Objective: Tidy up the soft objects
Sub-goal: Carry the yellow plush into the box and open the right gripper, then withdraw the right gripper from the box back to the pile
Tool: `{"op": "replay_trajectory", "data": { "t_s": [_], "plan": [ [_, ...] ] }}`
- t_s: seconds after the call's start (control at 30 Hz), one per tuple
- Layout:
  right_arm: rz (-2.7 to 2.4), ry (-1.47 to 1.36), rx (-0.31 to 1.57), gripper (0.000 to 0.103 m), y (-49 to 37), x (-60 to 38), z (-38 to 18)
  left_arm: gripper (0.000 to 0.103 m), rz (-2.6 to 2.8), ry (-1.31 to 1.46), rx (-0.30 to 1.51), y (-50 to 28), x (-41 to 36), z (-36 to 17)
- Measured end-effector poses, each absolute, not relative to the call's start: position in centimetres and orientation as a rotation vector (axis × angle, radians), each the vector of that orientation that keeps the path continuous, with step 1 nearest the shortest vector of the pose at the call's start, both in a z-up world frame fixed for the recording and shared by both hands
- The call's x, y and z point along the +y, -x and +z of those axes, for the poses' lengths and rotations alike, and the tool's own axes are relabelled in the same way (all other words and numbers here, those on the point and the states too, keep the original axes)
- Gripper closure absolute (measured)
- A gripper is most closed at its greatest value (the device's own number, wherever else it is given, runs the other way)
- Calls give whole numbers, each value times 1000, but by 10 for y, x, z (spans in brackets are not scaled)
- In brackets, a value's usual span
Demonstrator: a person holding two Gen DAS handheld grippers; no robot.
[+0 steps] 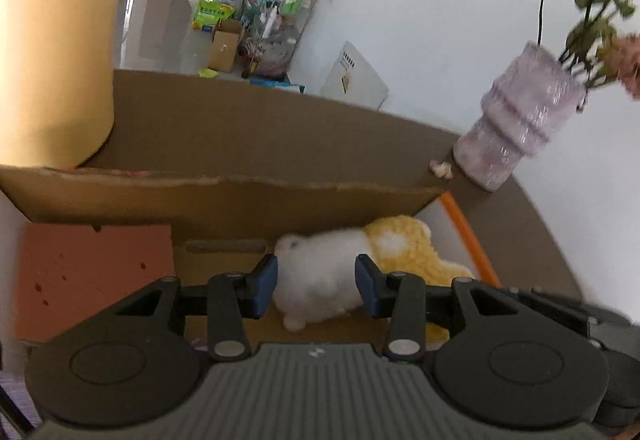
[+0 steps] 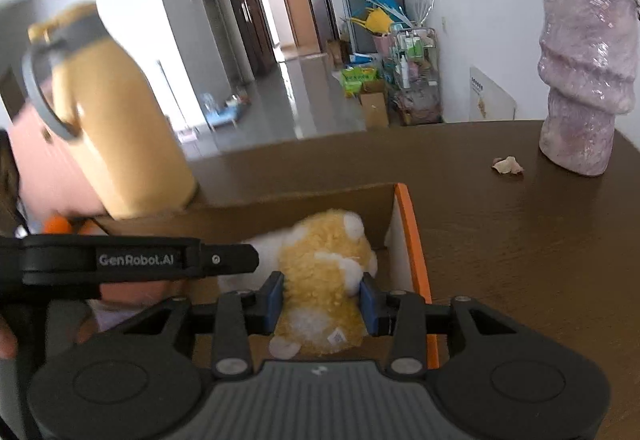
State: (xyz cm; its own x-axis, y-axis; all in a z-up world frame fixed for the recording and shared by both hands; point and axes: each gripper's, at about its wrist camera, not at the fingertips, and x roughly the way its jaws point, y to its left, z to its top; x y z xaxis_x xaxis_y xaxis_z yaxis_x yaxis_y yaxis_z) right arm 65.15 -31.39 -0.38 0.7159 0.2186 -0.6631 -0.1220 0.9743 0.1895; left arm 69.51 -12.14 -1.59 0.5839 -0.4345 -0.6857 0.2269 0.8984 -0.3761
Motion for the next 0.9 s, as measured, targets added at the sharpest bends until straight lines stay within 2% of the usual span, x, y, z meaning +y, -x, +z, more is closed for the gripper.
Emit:
{"op": "replay_trajectory", "data": {
  "t_s": [0.13,0.27,0.37,0.4,0.43,0.47,0.53,0.63,0.9],
  "plan": [
    [135,-91,751,57,-651,-311,-4,58,-395,240,856,-690,-119,-17],
    [116,-19,721,57,-633,-306,20,57,-393,181,818,-670,-113,8],
    [129,-21,667,56,-610,-313,58,47,-371,131,753,-642,-104,48],
    [128,-15,646,51,-600,-316,73,42,-358,115,734,-633,-100,63],
    [133,-6,626,44,-590,-319,89,41,-343,103,715,-622,-96,78],
    [147,2,608,41,-580,-322,103,41,-327,87,696,-611,-93,92],
    [170,13,568,37,-554,-329,131,30,-300,46,654,-587,-89,120],
    [175,-1,520,30,-516,-342,163,28,-245,24,570,-540,-77,150],
    [199,32,444,28,-424,-341,183,21,-197,-37,453,-431,-66,180]
  ]
}}
